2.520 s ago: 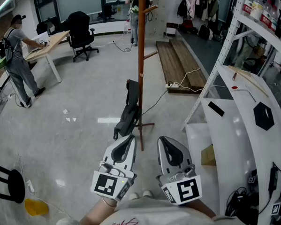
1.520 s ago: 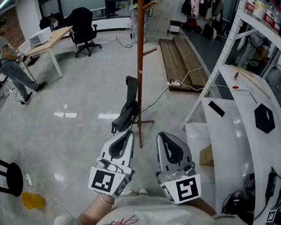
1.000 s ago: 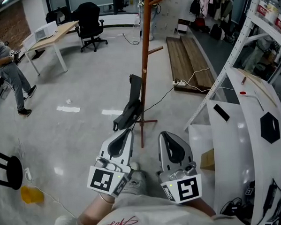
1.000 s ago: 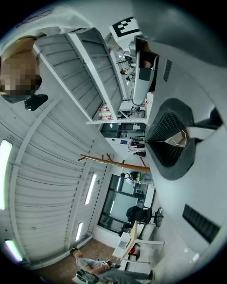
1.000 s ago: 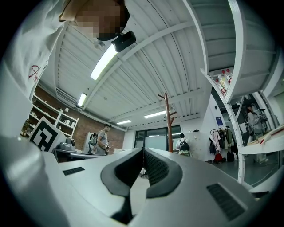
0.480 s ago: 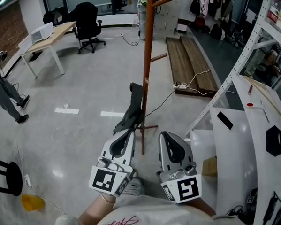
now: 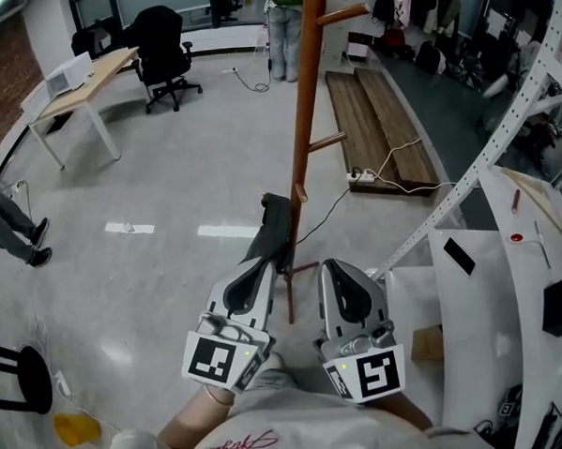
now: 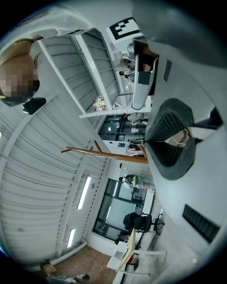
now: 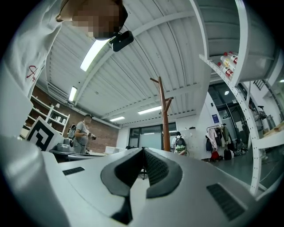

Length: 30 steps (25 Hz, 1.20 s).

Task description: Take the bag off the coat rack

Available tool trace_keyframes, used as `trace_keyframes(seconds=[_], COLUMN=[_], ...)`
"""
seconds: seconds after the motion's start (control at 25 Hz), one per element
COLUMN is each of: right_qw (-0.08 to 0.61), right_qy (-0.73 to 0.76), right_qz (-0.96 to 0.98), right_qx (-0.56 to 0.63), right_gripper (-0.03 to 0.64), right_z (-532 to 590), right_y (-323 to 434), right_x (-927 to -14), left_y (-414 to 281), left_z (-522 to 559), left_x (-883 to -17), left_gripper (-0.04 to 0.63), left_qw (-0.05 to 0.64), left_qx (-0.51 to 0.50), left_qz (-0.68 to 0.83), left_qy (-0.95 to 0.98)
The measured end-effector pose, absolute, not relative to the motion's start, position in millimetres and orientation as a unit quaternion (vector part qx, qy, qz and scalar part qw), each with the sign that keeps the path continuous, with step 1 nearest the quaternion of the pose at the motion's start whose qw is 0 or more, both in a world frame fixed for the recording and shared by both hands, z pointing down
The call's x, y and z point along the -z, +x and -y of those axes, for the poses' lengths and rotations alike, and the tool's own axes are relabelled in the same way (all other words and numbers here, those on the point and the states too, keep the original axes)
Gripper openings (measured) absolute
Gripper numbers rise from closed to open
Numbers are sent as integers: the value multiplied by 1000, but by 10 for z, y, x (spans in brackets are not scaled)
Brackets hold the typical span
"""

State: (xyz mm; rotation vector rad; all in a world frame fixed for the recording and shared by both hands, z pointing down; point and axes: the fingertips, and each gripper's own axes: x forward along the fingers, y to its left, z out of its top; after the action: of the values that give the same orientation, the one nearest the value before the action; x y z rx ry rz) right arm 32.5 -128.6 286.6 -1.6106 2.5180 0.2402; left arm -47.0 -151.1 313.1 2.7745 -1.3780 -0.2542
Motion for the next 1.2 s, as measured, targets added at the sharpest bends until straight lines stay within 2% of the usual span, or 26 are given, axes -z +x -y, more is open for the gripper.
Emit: trace_keyframes(seconds=[0.36, 0.56, 0.92, 0.96, 1.04, 1.2], right_qw=[69, 65, 62, 61, 59, 50], right_qy=[-547, -545, -529, -528, -527, -531], right_qz=[-831, -833, -843, -844, -845, -844], right_qx=[-79, -77, -73, -71, -66, -52], right_gripper=[20, 20, 20, 20, 20, 20], right_z=[1798, 1952, 2141, 2154, 2177, 2211], right_y=[216, 242, 306, 320, 347, 402], right_x=[-2864, -2859, -2853, -2865, -2903, -3019], left_y=[-560, -512, -396, -394, -387, -381], left_z=[2088, 2214, 2472, 2528, 2654, 2953], left_x=[-3154, -3134, -3336, -3413, -3627, -4177], left_gripper=[20, 20, 25, 46, 202, 260], left_qw=[39, 14, 20, 30, 55, 101], left_qx=[46, 70, 49, 43, 22, -28], left_qz=[442, 428, 430, 432, 430, 420], left_qy=[895, 901, 901, 900, 901, 902])
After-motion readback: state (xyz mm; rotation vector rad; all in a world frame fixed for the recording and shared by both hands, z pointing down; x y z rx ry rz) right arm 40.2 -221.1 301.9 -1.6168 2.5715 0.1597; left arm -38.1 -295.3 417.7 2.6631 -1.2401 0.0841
